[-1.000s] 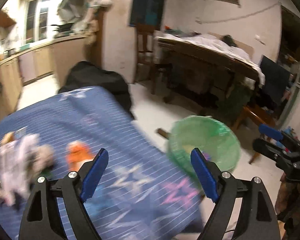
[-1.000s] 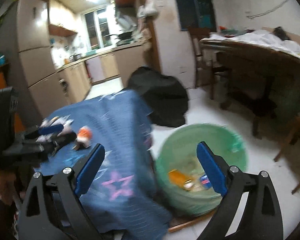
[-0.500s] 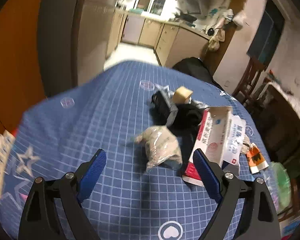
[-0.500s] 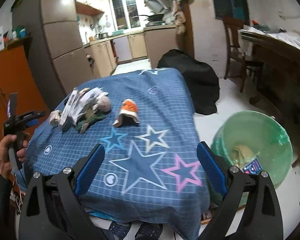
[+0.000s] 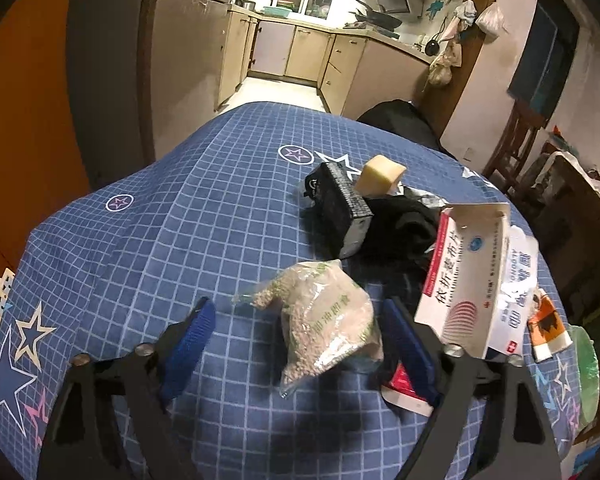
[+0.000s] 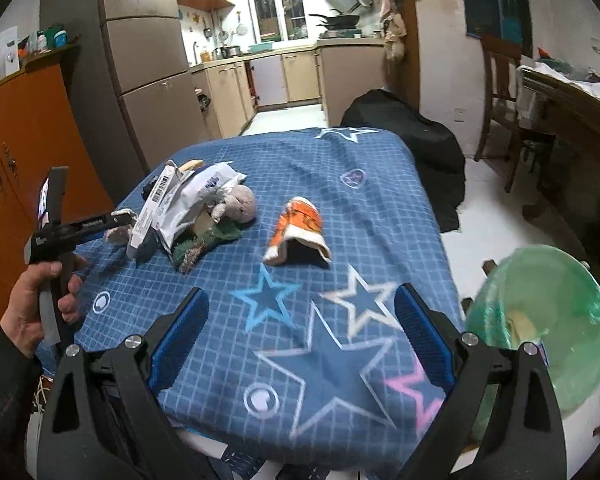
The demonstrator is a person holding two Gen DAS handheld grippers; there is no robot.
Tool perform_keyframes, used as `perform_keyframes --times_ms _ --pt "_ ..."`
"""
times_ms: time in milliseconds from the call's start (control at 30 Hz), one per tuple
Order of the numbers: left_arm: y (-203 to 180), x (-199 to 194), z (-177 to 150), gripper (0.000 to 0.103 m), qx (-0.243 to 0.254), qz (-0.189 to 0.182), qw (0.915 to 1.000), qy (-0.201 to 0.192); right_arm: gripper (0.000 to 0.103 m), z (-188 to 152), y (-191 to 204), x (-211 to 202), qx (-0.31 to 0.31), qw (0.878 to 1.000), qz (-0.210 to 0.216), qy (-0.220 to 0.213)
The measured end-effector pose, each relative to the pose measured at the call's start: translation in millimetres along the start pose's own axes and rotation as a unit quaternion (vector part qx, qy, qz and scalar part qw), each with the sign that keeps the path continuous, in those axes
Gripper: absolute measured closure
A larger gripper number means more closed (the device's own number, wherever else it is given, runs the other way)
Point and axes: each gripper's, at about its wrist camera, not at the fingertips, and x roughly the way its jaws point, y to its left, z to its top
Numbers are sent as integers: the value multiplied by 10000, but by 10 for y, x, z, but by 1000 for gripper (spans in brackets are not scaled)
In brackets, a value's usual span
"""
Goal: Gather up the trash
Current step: 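Grasp the rice bag with the left tool while the right tool grasps the orange paper cup, then carry the rice bag and paper cup over the green bin and release both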
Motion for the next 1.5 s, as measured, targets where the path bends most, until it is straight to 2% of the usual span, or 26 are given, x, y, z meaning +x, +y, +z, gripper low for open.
perform_keyframes --times_ms 100,133,167,200,233,500,600,667,733,933,1067,1200,1367,1500 --pt "-13 33 -6 36 90 -25 9999 -36 13 169 2 209 -75 9999 27 105" --pt "-24 38 -7 45 139 -67 9999 -46 18 222 4 286 -94 9998 37 154" --pt "-30 39 -10 48 132 -97 9999 -45 24 293 4 393 -120 9996 38 245" --pt "-34 36 -15 55 127 -117 9998 -55 25 356 7 491 -134 9994 40 331" --pt "-58 32 -11 58 151 -106 9998 -73 29 432 9 615 -160 9989 33 432" --pt "-97 45 -58 60 224 -38 9996 -140 36 713 32 1385 -270 9911 -260 1278" --pt "-106 12 -105 61 286 -6 9995 -161 47 708 46 1563 -339 9862 -414 1568" --pt "-79 -32 -162 61 295 1 9994 -166 62 670 55 1605 -367 9843 -472 1659" --pt "-96 -52 -181 62 306 2 9994 -172 66 625 73 1593 -374 9844 -458 1657" --pt "-85 -125 -253 66 315 30 9992 -259 72 527 164 1391 -382 9896 -401 1330" --pt "-60 -305 -280 68 325 95 9983 -465 73 512 239 1020 -344 9960 -384 732" --pt "-185 -729 -292 68 476 59 9946 -923 72 543 368 422 -400 9981 -442 -155" --pt "-554 -1359 -370 68 828 -220 9841 -1554 71 514 565 -327 -537 9907 -487 -1156" --pt "-924 -1824 -458 68 1115 -601 9739 -1885 70 467 569 -724 -482 9869 -448 -1471"
